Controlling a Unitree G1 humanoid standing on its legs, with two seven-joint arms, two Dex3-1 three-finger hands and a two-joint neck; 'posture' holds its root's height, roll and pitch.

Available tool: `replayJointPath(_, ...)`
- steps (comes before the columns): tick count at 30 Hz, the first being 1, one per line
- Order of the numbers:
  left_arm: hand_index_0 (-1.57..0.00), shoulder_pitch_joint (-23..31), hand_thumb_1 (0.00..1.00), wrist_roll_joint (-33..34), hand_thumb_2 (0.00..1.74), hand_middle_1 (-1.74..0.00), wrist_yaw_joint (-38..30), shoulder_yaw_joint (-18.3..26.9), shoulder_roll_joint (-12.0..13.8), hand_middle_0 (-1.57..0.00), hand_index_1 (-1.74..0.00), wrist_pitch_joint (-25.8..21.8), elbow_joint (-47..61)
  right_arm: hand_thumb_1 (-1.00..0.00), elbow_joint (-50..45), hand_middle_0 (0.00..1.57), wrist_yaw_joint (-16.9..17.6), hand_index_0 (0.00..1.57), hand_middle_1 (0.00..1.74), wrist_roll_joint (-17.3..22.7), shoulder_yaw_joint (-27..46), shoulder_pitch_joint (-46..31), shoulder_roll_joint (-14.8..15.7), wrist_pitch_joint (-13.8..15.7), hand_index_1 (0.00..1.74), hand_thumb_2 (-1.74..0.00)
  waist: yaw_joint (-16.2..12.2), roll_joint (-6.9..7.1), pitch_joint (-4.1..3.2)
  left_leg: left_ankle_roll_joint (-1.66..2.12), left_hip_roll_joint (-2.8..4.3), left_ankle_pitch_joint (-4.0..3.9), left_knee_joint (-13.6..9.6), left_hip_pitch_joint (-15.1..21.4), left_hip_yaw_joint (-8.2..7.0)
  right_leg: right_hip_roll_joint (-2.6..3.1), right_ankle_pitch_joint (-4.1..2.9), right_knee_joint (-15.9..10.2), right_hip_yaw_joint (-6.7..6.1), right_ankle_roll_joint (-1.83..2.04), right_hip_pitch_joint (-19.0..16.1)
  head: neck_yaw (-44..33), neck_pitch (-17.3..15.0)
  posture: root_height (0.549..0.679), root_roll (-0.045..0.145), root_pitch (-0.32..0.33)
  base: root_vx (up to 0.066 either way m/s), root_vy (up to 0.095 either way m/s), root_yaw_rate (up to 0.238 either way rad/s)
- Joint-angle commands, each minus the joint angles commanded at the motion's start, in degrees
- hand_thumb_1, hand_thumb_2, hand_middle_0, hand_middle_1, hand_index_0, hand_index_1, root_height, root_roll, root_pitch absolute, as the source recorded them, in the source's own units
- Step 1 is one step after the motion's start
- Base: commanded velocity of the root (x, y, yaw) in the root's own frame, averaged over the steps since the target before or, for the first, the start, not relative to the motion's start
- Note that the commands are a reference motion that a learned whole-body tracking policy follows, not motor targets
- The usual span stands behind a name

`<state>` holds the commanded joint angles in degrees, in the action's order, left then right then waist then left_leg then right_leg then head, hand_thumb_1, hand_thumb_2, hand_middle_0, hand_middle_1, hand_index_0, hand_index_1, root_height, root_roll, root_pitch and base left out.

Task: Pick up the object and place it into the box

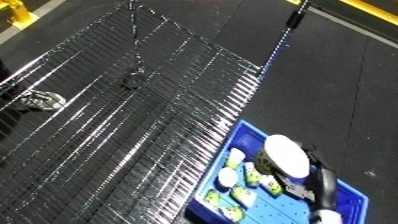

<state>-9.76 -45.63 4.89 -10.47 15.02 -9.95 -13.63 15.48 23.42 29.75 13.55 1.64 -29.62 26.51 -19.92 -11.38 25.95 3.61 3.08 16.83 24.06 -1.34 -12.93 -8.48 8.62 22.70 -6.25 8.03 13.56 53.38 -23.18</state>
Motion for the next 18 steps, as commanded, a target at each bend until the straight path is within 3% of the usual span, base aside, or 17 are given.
replayJointPath(18, -1.57, 0.03, 1.00, -0.23, 1.74, -1.74, -0.26, -0.04, -0.03, -1.57, -1.74, 0.03, 0.13, -0.75, 0.11, 1.18, 0.05, 1.18, 1.30, -0.09, -0.10, -0.06, -0.03, -0.06, 1.30, -1.30, -0.10, -0.25, -0.01, 0.01, -0.04, -0.06, -0.09, 0.10, -0.09, 0.00, -0.10, -0.16, -0.11, 0.01, 0.00, 0.11, 0.00, 0.669, 0.082, -0.024, 0.001, 0.002, -0.005)
